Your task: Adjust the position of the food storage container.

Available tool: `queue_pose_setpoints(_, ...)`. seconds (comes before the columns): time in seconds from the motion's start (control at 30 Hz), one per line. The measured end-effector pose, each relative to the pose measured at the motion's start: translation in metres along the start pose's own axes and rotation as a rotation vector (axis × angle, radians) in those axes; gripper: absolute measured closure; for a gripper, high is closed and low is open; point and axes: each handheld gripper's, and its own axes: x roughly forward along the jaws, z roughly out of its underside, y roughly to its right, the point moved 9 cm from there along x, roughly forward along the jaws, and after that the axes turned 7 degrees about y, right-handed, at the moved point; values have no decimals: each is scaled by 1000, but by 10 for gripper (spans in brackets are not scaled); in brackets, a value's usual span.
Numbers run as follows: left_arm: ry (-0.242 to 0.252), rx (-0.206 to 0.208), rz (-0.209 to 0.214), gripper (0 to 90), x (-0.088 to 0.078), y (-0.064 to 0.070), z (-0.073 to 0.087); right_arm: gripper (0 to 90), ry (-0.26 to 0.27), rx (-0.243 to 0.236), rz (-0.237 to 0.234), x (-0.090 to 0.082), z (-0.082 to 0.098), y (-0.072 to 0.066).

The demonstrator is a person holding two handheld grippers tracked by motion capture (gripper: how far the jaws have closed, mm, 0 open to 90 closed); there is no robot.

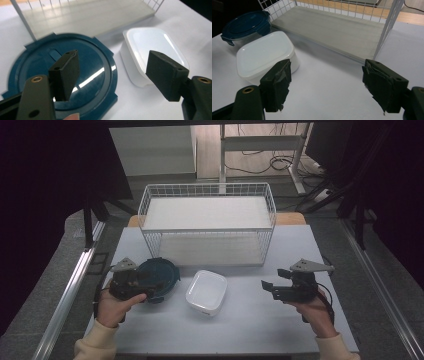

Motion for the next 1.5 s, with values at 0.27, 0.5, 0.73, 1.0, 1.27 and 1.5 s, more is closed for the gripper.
queue_pose_setpoints(0.27, -36, -7, -5, 350, 0, -20, -10, 232, 5, -1, -12, 0, -1, 1)
queue_pose_setpoints(0.5, -61, 12, -31, 511, 15, -36, -21, 232, 17, -1, 3, -5, -4, 5)
queue_pose_setpoints(0.73, -77, 48, -82, 634, 34, -47, -24, 229, -6, 2, 16, -4, 1, 8)
queue_pose_setpoints(1.0, -80, 7, -130, 856, 25, -78, -23, 227, -20, 3, 23, -1, 5, 10)
queue_pose_setpoints(1.27, -164, -56, -130, 900, 46, -123, -11, 226, -30, 5, 28, 1, 7, 11)
queue_pose_setpoints(1.5, -203, -34, -139, 900, 59, -135, -11, 225, -37, 10, 39, 2, 11, 15)
